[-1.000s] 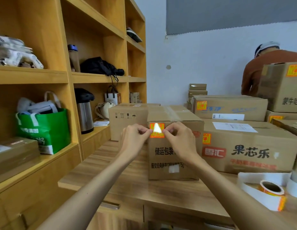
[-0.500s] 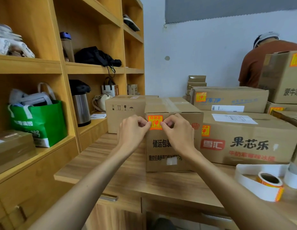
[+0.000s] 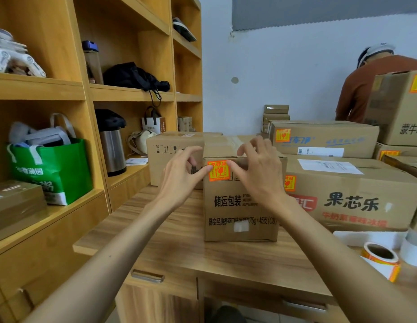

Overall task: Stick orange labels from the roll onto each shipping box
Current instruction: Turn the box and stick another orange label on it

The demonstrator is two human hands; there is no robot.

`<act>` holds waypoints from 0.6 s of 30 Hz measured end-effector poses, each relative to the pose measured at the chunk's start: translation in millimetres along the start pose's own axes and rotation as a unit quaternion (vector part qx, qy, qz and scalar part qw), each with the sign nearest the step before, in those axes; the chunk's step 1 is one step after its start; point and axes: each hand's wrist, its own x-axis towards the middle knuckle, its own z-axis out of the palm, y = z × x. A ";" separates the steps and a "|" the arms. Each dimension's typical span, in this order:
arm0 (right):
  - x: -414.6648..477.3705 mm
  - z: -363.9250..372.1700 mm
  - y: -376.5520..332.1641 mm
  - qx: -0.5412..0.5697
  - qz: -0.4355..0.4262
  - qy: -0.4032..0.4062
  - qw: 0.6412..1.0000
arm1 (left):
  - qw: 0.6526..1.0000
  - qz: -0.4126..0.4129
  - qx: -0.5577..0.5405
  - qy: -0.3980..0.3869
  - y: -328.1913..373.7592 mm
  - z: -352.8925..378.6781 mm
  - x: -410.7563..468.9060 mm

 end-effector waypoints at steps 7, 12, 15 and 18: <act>17.1 10.9 18.1 0.089 -0.008 -0.112 0.990 | 0.997 -0.008 -0.068 -0.042 -6.7 1.5 15.4; 15.1 18.7 19.1 0.117 0.011 -0.097 0.988 | 0.995 -0.007 -0.095 -0.034 -7.5 5.6 18.8; 11.1 20.5 18.9 0.116 0.007 -0.095 0.989 | 0.995 0.000 -0.095 -0.034 -9.8 6.0 17.9; 7.8 21.4 20.6 0.101 -0.012 -0.093 0.991 | 0.995 0.003 -0.094 -0.033 -11.1 8.4 14.5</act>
